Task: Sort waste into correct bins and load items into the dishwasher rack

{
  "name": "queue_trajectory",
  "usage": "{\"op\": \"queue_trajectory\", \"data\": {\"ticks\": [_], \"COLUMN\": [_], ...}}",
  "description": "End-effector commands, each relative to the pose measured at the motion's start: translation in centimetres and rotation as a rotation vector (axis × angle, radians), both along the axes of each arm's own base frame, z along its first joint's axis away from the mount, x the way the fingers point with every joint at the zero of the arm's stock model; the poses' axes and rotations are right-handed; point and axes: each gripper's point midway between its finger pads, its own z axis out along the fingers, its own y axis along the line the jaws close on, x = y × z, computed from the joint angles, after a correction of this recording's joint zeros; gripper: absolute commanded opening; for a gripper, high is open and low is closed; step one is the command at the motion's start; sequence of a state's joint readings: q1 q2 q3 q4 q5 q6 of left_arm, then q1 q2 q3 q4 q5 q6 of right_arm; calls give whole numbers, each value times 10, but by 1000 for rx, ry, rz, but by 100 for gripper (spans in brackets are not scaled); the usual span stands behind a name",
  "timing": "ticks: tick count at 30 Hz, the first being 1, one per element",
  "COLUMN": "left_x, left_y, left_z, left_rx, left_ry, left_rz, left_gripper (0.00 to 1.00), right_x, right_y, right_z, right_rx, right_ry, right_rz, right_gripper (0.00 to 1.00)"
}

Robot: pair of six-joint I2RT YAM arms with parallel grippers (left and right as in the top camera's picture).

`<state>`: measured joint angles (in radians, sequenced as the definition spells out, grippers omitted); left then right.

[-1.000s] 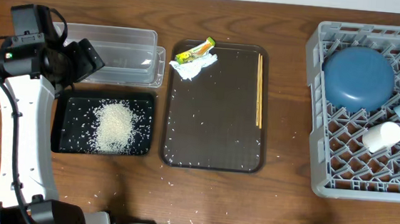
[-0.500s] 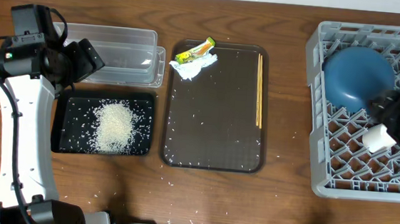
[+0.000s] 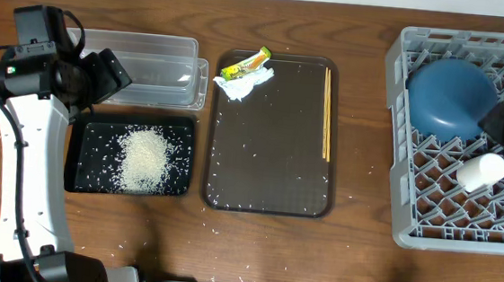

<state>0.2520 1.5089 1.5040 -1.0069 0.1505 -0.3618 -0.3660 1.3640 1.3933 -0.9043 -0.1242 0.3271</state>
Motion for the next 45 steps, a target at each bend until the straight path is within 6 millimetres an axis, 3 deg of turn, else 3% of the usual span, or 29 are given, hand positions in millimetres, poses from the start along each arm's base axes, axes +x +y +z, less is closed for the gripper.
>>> {"op": "queue_trajectory", "data": {"ticks": [1,7,11,14,18,29,36,45], "left_x": [2,2,3,2,3,2,2,2], "left_y": [3,3,3,3,3,3,3,3], "left_z": [7,7,8,7,8,7,7,7], "left_rx": [12,12,12,12,12,12,12,12], "left_ry": [-17,-17,-18,-17,-18,-17,-17,-17], "left_rz": [0,0,0,0,0,0,0,0], "left_gripper": [92,92,92,92,92,92,92,92], "right_x": [18,62,71,70,65,46,39,22], "right_y": [-16,-50,-79,-101,-115,-155,-161,-175], "right_z": [-17,-37,-51,-61,-77,-94,-105,-110], "right_rx": [-44,-151,-257,-340,-382,-304,-207,-207], "right_ry": [27,-10,20,64,122,140,133,170], "right_rz": [-40,-83,-162,-240,-289,-351,-332,-376], "right_gripper": [1,2,2,1,1,3,2,3]}}
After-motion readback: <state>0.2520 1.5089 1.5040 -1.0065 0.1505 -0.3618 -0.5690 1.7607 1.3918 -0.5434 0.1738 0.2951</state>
